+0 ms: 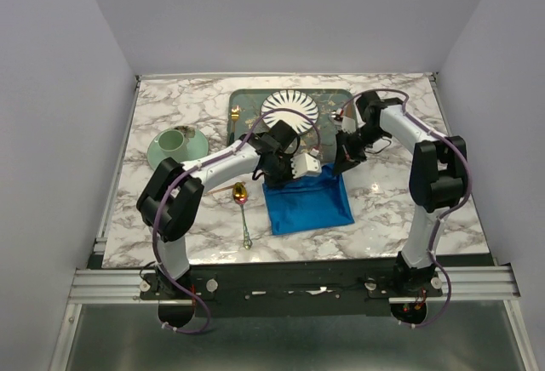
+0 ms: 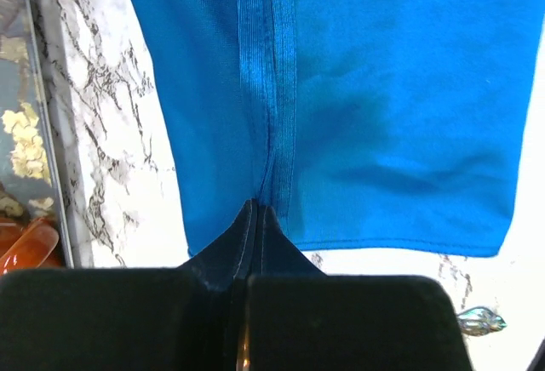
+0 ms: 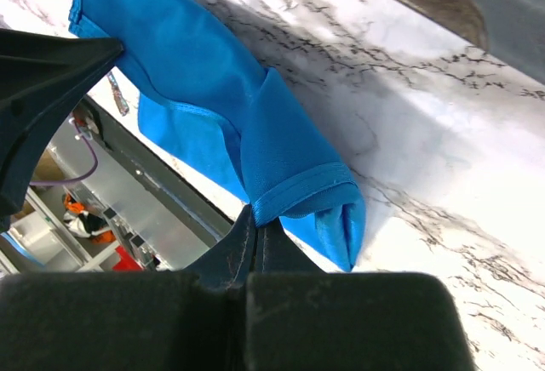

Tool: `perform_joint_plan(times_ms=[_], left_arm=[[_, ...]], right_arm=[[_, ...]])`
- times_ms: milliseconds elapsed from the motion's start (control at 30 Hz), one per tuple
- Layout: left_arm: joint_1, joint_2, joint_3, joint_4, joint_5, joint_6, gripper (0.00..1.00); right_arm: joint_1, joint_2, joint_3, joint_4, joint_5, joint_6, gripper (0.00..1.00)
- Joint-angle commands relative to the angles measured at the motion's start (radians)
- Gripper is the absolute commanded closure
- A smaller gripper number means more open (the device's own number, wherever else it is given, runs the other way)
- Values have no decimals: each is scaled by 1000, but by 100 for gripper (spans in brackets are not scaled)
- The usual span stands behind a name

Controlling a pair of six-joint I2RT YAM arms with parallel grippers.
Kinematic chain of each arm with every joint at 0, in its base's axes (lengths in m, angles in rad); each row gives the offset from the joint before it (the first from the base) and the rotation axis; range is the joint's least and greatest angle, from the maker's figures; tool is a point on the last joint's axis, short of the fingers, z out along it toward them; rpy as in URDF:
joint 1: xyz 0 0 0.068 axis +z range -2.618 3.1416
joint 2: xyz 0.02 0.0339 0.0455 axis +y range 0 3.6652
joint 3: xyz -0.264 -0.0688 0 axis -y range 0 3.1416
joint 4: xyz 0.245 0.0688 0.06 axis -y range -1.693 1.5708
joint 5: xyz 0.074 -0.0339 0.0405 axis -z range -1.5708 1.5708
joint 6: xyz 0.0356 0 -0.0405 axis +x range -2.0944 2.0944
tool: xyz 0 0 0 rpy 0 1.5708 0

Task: Fold the napkin into a case and place the utensils inside
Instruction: Fold the lower triangle-folded napkin at the center of the board.

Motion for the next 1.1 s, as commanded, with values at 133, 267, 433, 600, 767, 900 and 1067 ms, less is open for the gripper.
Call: perform_joint_plan(times_ms=[133, 267, 433, 600, 767, 900, 1067], left_arm=[[-3, -64, 23, -43, 64, -56, 100], [-8, -44, 17, -25, 74, -79, 100], [-9, -24, 13, 1, 61, -87, 100], [-9, -13, 9, 12, 57, -82, 100], [-9, -9, 9, 18, 57, -81, 100], [-9, -16, 11, 17, 60, -82, 100], [-9, -39, 2, 10, 58, -96, 100]], right_arm=[[-4, -38, -59, -43, 17, -58, 99], [-4, -6, -62, -23, 19, -41, 98], [-4, 21, -27, -26, 43, -32, 85], [-4, 37, -33, -32, 52, -29, 72], [-4, 59, -49, -22, 35, -12, 76], [-6, 64, -47, -37, 35, -18, 94], [-9, 1, -70, -46, 58, -44, 99]])
